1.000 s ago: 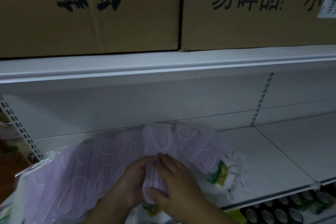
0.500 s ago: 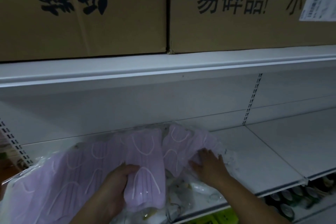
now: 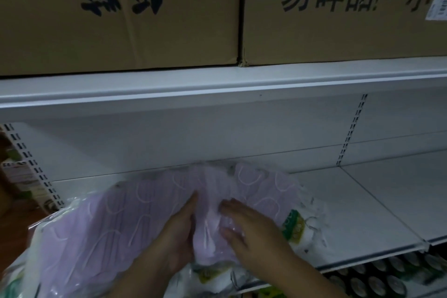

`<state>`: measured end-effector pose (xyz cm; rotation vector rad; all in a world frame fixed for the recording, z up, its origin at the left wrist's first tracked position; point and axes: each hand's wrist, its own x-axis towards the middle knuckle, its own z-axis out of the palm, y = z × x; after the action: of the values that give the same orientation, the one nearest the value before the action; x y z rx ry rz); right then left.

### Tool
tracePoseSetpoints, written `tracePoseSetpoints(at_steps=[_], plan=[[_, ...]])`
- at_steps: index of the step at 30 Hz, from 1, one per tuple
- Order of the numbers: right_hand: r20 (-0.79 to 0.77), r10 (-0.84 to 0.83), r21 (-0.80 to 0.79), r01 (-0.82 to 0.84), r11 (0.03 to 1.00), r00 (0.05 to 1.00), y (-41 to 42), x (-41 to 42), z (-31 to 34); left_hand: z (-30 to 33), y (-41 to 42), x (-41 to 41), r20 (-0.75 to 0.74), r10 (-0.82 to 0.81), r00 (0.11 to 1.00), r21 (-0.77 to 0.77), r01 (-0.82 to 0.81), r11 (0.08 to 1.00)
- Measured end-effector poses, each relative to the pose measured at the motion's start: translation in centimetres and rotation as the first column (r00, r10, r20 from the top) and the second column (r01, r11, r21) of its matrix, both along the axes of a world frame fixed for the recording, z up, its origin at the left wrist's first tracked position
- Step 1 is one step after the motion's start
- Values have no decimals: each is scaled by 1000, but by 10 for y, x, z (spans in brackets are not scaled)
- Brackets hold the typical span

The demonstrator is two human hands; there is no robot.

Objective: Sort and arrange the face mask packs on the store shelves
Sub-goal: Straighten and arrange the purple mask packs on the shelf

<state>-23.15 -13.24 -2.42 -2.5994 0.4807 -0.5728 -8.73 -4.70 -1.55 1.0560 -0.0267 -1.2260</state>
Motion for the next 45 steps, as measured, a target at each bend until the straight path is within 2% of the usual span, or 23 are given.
tracePoseSetpoints(at_steps=[2,4,6,8,9,11,12,14,16,18,20,23,27,29,30,31,33,35,38,41,43,45], plan=[[-124,66,-62,-74,995,990,5,6,-4,-2,2,2,-25,-49,998,-28,48,998],[-172,122,-36,-130,991,978,6,7,-9,-1,7,0,29,-114,993,-2,114,993],[-146,168,26,-166,986,975,9,7,-14,-6,11,2,88,-126,988,31,123,992],[-50,154,94,-149,984,987,5,7,-15,-8,13,6,198,-80,977,72,67,995],[6,100,119,-100,988,995,-1,7,-15,-8,15,8,227,-64,972,75,48,996],[43,-105,115,100,988,994,-24,5,-19,-8,17,11,188,-35,982,32,30,999],[-15,-239,97,240,966,971,-39,2,-21,-8,19,13,171,-24,985,15,22,1000],[-256,-456,38,480,877,853,-67,-4,-29,-9,22,17,148,-15,989,-14,17,1000],[-436,-475,18,535,844,764,-86,-11,-41,-9,25,19,116,-34,993,-27,37,999],[-500,-429,-12,490,872,752,-93,-15,-54,-9,25,18,90,-61,994,-28,64,998],[-461,-436,-60,463,884,773,-95,-17,-62,-9,24,17,88,-70,994,-12,72,997],[-293,-496,-35,509,860,818,-93,-21,-59,-5,21,14,87,-57,995,17,55,998],[-17,-543,147,539,829,839,-73,-25,-33,-5,17,13,95,-55,994,34,52,998],[92,-475,189,453,871,875,-47,-21,-13,-5,13,10,114,-45,993,16,43,999],[116,-387,200,360,911,915,-33,-17,-4,-5,11,9,115,-39,993,2,39,999],[110,-266,189,243,952,958,-20,-12,1,-6,8,8,108,-45,993,-15,47,999],[-9,-11,91,12,996,1000,0,0,2,-6,6,7,65,-66,996,-44,69,997],[-175,94,72,-83,994,980,9,6,-1,-5,7,7,26,-79,997,-59,81,995],[-257,132,87,-113,990,957,8,11,-6,-10,10,9,81,-77,994,-34,80,996],[-222,172,129,-146,981,960,4,16,-11,-12,15,11,123,-48,991,-51,54,997],[-144,97,167,-72,983,985,-7,21,-13,-9,19,13,117,-27,993,-68,35,997],[-121,-86,131,102,986,989,-27,27,-18,-7,24,17,152,27,988,-43,-21,999]])
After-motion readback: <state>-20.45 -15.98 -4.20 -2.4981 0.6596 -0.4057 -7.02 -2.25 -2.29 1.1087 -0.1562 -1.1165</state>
